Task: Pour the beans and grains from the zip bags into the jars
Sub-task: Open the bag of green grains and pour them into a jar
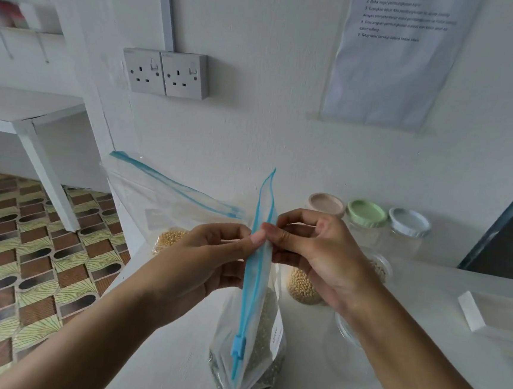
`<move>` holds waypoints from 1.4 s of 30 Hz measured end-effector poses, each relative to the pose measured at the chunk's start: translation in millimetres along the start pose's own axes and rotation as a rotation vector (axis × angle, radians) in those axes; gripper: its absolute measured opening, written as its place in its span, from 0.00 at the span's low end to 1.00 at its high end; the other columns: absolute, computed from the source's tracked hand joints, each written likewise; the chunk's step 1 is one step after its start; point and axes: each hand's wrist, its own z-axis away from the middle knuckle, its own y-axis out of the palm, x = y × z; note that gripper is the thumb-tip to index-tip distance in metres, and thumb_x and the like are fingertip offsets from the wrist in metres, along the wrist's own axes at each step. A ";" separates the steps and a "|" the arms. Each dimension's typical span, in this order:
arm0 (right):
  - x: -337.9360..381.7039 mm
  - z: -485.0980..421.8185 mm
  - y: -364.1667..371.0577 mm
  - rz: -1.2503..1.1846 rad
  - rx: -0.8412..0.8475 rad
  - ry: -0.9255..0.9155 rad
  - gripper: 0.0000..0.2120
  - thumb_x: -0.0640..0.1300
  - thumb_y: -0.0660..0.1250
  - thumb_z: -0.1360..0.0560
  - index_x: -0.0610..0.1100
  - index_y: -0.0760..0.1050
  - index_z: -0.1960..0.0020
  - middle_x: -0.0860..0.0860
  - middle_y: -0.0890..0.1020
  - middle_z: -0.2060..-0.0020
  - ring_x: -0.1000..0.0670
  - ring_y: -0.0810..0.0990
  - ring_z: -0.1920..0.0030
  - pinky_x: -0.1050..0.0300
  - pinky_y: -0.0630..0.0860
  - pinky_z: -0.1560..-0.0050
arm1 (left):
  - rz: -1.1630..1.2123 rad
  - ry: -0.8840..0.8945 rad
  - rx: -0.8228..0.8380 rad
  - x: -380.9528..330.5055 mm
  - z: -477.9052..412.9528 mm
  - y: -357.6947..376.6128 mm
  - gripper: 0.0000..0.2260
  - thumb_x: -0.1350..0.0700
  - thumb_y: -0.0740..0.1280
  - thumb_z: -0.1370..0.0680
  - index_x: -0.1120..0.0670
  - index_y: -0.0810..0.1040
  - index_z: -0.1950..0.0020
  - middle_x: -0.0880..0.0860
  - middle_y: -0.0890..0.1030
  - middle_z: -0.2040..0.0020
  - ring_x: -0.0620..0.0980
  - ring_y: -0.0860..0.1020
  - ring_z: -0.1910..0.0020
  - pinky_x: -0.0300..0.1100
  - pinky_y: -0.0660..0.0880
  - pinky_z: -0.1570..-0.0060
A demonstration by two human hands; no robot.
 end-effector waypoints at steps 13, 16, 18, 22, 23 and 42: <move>3.7 1.3 -14.1 0.543 -0.070 -0.366 0.12 0.40 0.61 0.30 0.46 0.84 0.62 0.38 0.70 0.74 0.49 0.65 0.72 0.56 0.59 0.71 | -0.442 0.314 -0.270 -23.9 12.4 -35.4 0.12 0.51 0.71 0.29 0.57 0.79 0.69 0.60 0.74 0.70 0.51 0.70 0.69 0.40 0.68 0.67; 3.5 -0.6 -25.7 0.692 -0.128 -0.427 0.14 0.41 0.59 0.31 0.46 0.83 0.65 0.44 0.70 0.74 0.53 0.68 0.70 0.57 0.60 0.67 | -0.404 0.332 -0.261 -19.8 16.9 -42.7 0.15 0.48 0.73 0.31 0.59 0.79 0.68 0.58 0.73 0.70 0.50 0.70 0.69 0.37 0.68 0.68; 3.6 -3.0 -31.7 0.778 -0.113 -0.459 0.14 0.42 0.59 0.29 0.47 0.83 0.66 0.53 0.70 0.69 0.54 0.70 0.64 0.59 0.63 0.60 | -0.349 0.340 -0.245 -16.6 18.3 -42.2 0.15 0.52 0.73 0.28 0.61 0.78 0.67 0.58 0.73 0.69 0.50 0.70 0.69 0.35 0.69 0.69; 11.8 -0.5 -29.5 1.019 0.073 -0.580 0.13 0.47 0.60 0.29 0.51 0.84 0.64 0.57 0.68 0.57 0.51 0.69 0.49 0.57 0.65 0.44 | -0.356 0.358 -0.173 -14.0 17.8 -31.1 0.13 0.55 0.71 0.26 0.59 0.79 0.68 0.58 0.74 0.69 0.49 0.71 0.69 0.36 0.70 0.68; 15.9 1.7 -26.5 1.063 0.143 -0.619 0.13 0.46 0.61 0.29 0.51 0.84 0.63 0.56 0.69 0.54 0.51 0.69 0.48 0.59 0.64 0.43 | -0.368 0.363 -0.151 -13.3 17.8 -28.5 0.13 0.54 0.72 0.26 0.59 0.79 0.67 0.58 0.75 0.69 0.50 0.72 0.69 0.36 0.71 0.67; 34.9 13.2 -32.2 1.119 0.673 -0.511 0.08 0.44 0.69 0.29 0.46 0.75 0.66 0.55 0.77 0.65 0.52 0.73 0.50 0.54 0.61 0.41 | -0.298 0.399 -0.224 -2.9 23.4 -28.8 0.12 0.56 0.74 0.29 0.58 0.79 0.70 0.59 0.75 0.71 0.51 0.72 0.72 0.37 0.70 0.70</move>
